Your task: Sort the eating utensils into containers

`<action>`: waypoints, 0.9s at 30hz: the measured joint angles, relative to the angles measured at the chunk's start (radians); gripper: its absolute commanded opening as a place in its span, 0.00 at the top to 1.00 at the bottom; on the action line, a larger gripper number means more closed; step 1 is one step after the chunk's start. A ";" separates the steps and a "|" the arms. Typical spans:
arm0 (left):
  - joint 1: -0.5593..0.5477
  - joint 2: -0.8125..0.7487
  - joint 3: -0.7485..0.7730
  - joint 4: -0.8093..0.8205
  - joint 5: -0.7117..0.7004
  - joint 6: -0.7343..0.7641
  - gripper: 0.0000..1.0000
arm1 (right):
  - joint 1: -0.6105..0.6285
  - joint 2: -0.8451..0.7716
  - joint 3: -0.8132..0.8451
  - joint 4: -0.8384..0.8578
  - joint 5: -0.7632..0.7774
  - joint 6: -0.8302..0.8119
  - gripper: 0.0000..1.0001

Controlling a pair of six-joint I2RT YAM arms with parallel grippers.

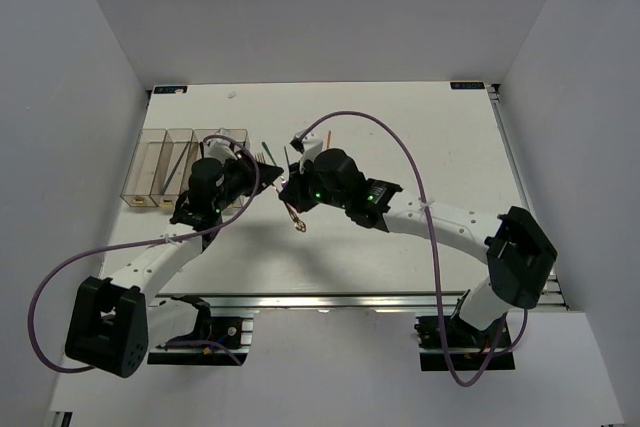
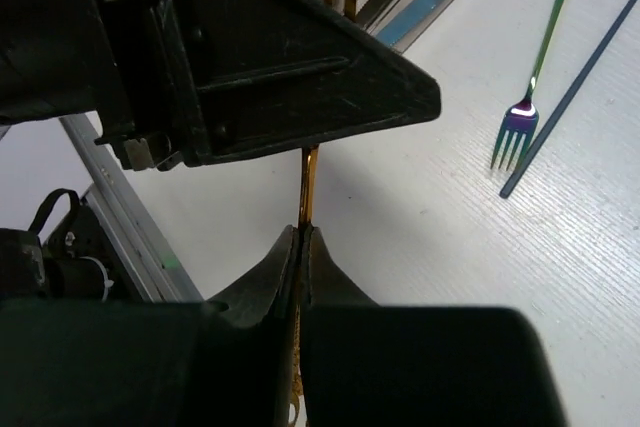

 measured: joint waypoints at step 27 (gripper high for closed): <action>0.457 0.560 0.803 -0.431 -0.754 1.090 1.00 | -0.217 -0.586 -0.428 -0.131 0.008 -0.029 0.11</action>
